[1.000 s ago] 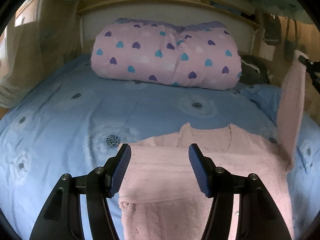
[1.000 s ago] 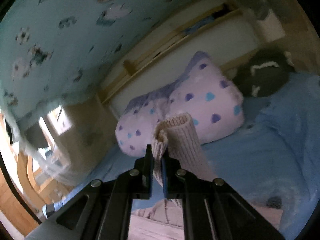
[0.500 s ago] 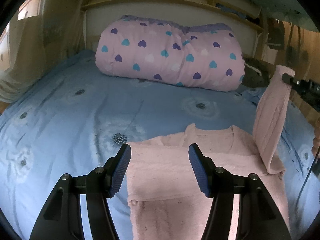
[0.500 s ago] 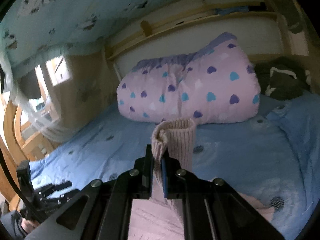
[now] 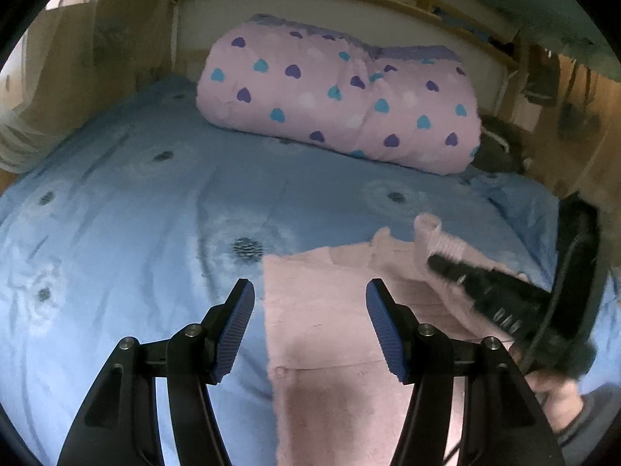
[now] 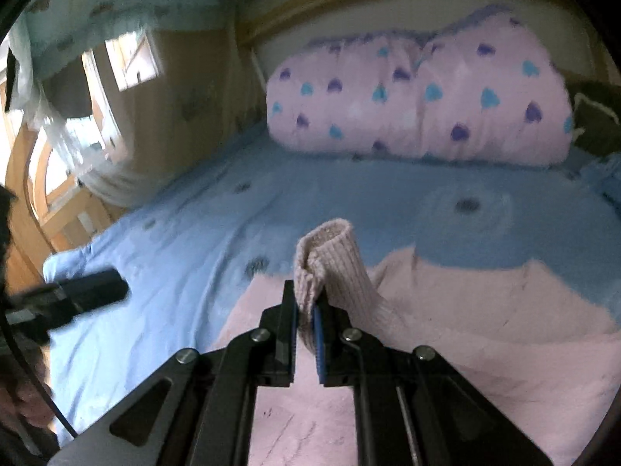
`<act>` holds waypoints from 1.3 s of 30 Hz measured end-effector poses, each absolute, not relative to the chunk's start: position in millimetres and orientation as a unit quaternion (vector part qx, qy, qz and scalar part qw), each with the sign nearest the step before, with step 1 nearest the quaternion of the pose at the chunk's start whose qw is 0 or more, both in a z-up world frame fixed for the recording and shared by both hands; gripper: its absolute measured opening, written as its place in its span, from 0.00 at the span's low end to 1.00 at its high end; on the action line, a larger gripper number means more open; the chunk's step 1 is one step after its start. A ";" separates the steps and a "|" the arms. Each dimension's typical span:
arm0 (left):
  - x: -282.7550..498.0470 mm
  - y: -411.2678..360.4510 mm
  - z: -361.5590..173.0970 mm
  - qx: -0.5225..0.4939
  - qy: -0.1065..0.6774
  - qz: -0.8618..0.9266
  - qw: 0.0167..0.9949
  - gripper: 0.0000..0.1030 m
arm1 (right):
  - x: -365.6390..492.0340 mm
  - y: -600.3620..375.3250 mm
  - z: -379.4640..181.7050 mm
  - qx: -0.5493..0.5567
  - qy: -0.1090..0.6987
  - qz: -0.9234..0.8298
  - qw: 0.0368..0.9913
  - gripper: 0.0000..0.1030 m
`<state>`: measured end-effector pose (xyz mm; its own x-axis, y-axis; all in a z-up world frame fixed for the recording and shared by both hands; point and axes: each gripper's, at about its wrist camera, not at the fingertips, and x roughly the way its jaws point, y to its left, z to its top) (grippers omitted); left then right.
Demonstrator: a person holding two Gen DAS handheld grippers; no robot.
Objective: Fold small clothes
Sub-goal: 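Lift the cuff with the right tool and carry the sleeve toward the cardigan body, then open the right tool to release the sleeve and withdraw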
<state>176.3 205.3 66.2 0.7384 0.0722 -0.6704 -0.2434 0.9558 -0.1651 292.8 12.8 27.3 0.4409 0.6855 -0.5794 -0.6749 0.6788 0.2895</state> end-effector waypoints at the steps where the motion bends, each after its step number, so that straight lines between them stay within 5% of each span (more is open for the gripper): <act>1: 176.2 207.0 65.7 -0.122 0.353 0.087 0.923 0.53 | 291.1 18.3 20.5 0.003 0.351 0.400 0.847 0.07; 14: 182.0 209.2 58.8 -0.121 0.376 0.092 0.914 0.53 | 277.6 47.8 -28.1 -0.048 0.398 0.397 0.825 0.12; 19: 186.7 206.3 56.8 -0.120 0.381 0.094 0.912 0.53 | 270.5 43.8 -23.6 -0.046 0.409 0.401 0.818 0.47; 22: 191.1 201.1 55.1 -0.123 0.384 0.086 0.911 0.53 | 254.7 17.2 -2.2 -0.076 0.386 0.398 0.829 0.52; 29: 209.8 163.4 37.1 -0.090 0.413 0.068 0.903 0.53 | 244.7 -113.7 22.8 -0.221 0.356 0.288 0.861 0.53; 36: 218.1 137.4 28.6 -0.078 0.428 0.053 0.899 0.53 | 263.3 -212.3 -14.4 -0.268 0.387 0.203 0.858 0.53; 39: 220.0 132.3 27.5 -0.068 0.430 0.051 0.899 0.53 | 269.9 -218.1 -21.9 -0.277 0.371 0.184 0.867 0.41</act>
